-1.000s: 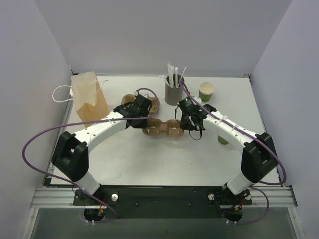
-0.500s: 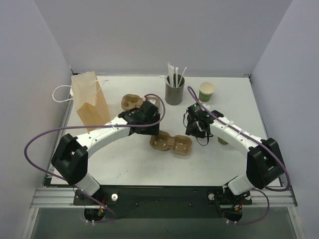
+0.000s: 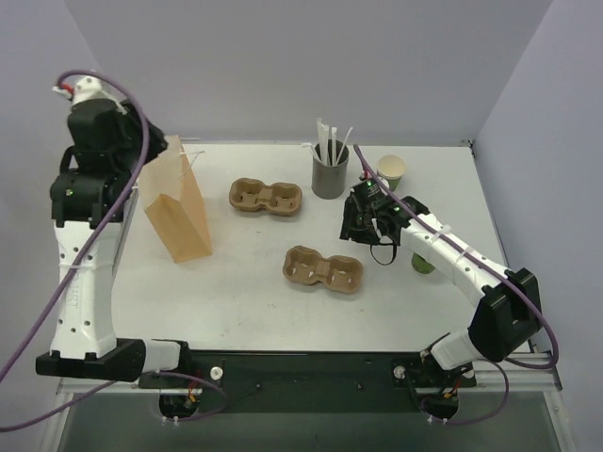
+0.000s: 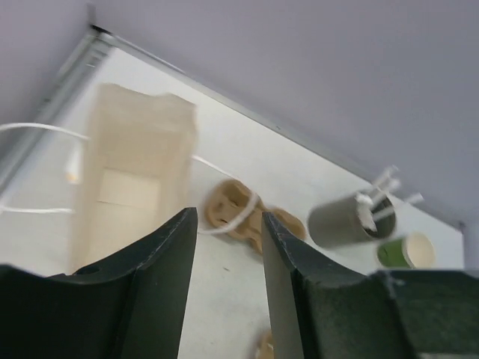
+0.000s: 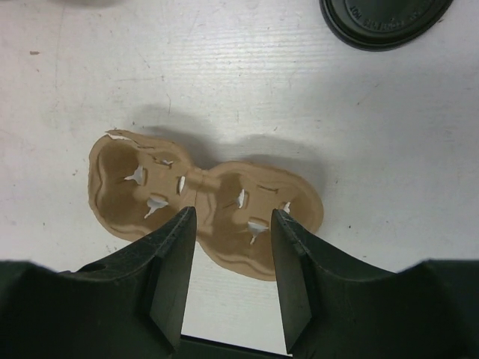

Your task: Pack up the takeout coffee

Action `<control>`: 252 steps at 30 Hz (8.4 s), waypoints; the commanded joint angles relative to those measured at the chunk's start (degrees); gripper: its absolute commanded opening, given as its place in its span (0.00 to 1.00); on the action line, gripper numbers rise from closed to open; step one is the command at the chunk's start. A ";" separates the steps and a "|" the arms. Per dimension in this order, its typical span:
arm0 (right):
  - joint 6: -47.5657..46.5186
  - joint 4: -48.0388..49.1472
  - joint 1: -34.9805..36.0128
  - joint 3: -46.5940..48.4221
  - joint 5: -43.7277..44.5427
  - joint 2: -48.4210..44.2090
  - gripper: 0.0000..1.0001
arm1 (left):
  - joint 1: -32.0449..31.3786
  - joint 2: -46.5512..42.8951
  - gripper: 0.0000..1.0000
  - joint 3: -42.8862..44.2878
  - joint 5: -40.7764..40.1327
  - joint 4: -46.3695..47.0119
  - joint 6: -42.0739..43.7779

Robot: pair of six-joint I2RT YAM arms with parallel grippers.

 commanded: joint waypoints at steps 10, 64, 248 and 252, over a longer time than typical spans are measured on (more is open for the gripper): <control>-3.66 -0.90 0.58 2.87 -5.82 3.99 0.40 | 19.16 18.41 0.44 13.11 -0.79 -13.74 7.89; -6.29 -0.29 0.22 4.28 -9.60 5.13 0.40 | 10.31 28.26 0.00 20.16 -5.54 -18.84 23.69; -22.47 -1.26 19.39 8.06 7.36 -6.03 0.38 | -28.82 23.16 0.00 9.44 29.97 -9.09 19.68; -22.38 -1.08 19.12 8.05 6.48 -8.13 0.38 | -30.31 20.88 0.00 5.57 22.95 -5.59 16.69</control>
